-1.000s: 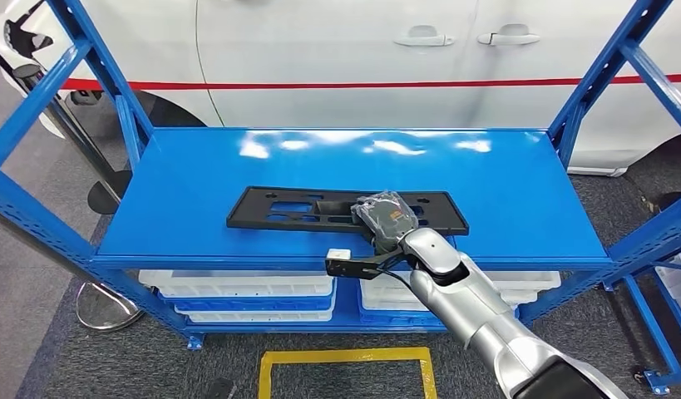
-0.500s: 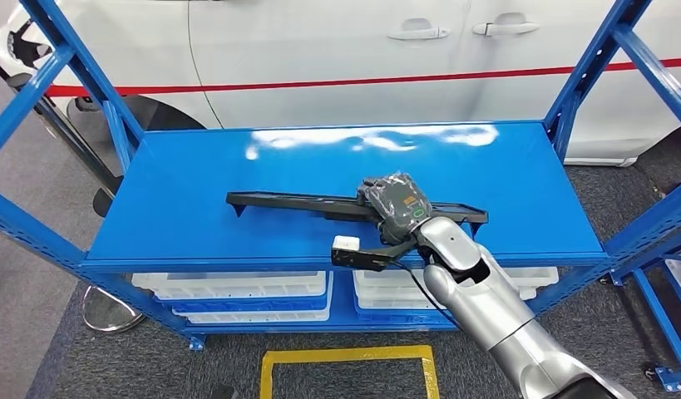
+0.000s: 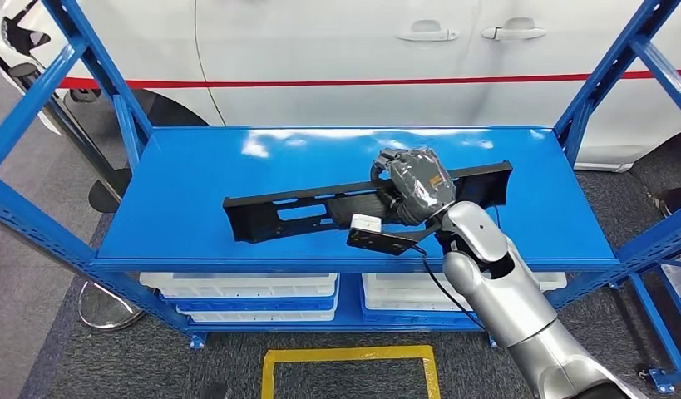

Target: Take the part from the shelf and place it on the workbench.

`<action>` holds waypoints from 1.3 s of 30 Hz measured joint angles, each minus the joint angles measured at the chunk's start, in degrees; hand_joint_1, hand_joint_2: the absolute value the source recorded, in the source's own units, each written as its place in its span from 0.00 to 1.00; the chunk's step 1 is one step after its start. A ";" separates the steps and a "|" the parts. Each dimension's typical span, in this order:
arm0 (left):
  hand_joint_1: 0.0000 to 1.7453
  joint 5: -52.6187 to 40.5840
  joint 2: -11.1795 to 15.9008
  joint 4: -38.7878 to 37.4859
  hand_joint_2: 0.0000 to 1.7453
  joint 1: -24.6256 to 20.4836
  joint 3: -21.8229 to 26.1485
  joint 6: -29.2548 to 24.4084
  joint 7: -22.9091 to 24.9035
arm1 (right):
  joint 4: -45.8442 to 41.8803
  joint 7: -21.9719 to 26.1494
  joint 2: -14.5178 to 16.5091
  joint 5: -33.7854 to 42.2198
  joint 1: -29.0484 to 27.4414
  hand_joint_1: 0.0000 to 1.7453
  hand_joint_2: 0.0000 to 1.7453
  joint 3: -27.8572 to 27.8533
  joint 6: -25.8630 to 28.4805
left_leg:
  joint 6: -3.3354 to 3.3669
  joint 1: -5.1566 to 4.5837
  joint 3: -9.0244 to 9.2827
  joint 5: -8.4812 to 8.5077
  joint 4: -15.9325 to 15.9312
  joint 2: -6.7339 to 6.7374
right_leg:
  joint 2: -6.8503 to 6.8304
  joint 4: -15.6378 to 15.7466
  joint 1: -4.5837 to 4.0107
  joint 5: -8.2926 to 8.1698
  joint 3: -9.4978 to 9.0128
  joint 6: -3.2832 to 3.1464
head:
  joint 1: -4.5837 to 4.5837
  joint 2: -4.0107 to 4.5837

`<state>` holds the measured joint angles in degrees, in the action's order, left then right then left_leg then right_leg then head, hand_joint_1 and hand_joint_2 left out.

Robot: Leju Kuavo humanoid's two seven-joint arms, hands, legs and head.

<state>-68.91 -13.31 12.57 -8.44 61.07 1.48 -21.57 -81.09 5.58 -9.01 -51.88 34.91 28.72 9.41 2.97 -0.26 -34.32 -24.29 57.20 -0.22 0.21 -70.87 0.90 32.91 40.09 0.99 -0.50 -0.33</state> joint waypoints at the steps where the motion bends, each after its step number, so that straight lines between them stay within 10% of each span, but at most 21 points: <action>1: 0.00 0.06 0.00 0.00 1.00 -0.01 0.00 0.02 -0.42 | -0.56 0.40 -0.15 0.95 -0.57 1.00 1.00 -0.34 0.62 | 0.12 -0.05 0.00 -0.08 0.10 -0.01 | 0.00 -2.97 0.00 0.86 1.61 0.05 | 0.00 0.00; 3: 0.00 0.14 0.00 0.00 1.00 0.09 0.00 0.02 -1.52 | -2.30 1.14 -0.56 3.14 -1.87 1.00 1.00 -1.19 1.79 | 0.19 -0.05 0.00 -0.40 0.52 -0.11 | -0.03 -3.87 0.12 -0.37 2.42 0.23 | -0.01 0.00; 7: 0.00 -0.12 0.01 0.00 1.00 0.12 -0.09 -0.30 -3.48 | -6.40 2.04 -1.45 6.48 -3.37 1.00 1.00 -3.13 2.77 | -0.78 0.01 -0.46 -1.88 2.68 -0.29 | -0.08 7.90 0.41 -6.18 -2.95 0.29 | 0.00 0.00; 12: 0.00 -0.56 0.02 0.00 1.00 0.18 -0.71 -1.92 -4.26 | -8.44 2.08 -2.37 7.75 -3.97 1.00 1.00 -5.03 2.77 | -1.67 -0.03 -1.20 -3.07 4.34 -0.20 | 0.12 9.14 0.29 -6.25 -3.40 -1.14 | -0.03 0.00; 17: 0.00 0.16 -0.52 0.00 1.00 0.31 -1.01 -4.96 -7.64 | -11.58 3.15 -2.63 11.37 -5.34 1.00 1.00 -7.96 5.10 | -2.48 0.45 -7.69 -9.09 18.12 -0.11 | -0.06 9.34 0.09 -6.25 -3.71 -1.84 | -0.03 0.00; 22: 0.00 0.69 -1.46 0.00 1.00 0.50 -1.03 -6.77 -9.70 | -15.93 5.60 -2.82 16.71 -8.80 1.00 1.00 -11.65 7.77 | -0.53 -0.49 -2.01 -2.11 5.69 -0.13 | -0.04 9.55 -0.19 -6.18 -4.04 -1.79 | -0.02 0.00; 26: 0.00 1.04 -1.61 0.00 0.00 0.69 -1.03 -5.38 -10.30 | -18.37 7.11 -2.98 20.60 -11.19 1.00 1.00 -13.87 8.44 | 0.12 -0.90 -0.24 -1.37 1.75 -0.15 | -0.02 10.13 -0.01 -6.50 -4.10 -0.91 | -0.03 0.00; 33: 0.00 1.09 -2.02 -0.01 0.00 1.07 -1.05 -3.08 -12.55 | -23.31 11.40 -3.97 28.95 -16.57 1.00 1.00 -20.12 9.10 | 0.83 -0.49 0.90 -0.25 -0.54 -0.11 | -0.05 -3.13 0.19 0.30 1.59 0.48 | 0.02 0.00; 36: 0.00 1.07 -2.15 -0.02 0.00 1.22 -1.05 -3.08 -13.11 | -25.07 12.79 -3.99 30.62 -18.97 1.00 1.00 -22.37 9.09 | 0.07 -0.21 0.70 -1.00 0.62 -0.12 | -0.20 4.28 0.90 -3.86 -2.51 1.32 | 0.02 0.00; 39: 0.00 1.06 -2.20 -0.02 0.00 1.17 -1.08 -3.32 -13.43 | -26.18 13.73 -4.00 31.36 -20.79 1.00 1.00 -24.12 9.06 | -0.88 -0.32 -0.08 -2.01 2.54 -0.18 | 0.21 9.34 0.89 -4.94 -5.04 0.64 | -0.02 0.00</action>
<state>-67.86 -15.51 12.55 -7.27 59.99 -1.85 -34.99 -107.27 19.31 -13.01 -20.52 14.13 4.60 18.47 2.09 -0.57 -34.40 -26.30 59.74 -0.40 0.43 -61.53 1.79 27.97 35.06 1.63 -0.52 -0.33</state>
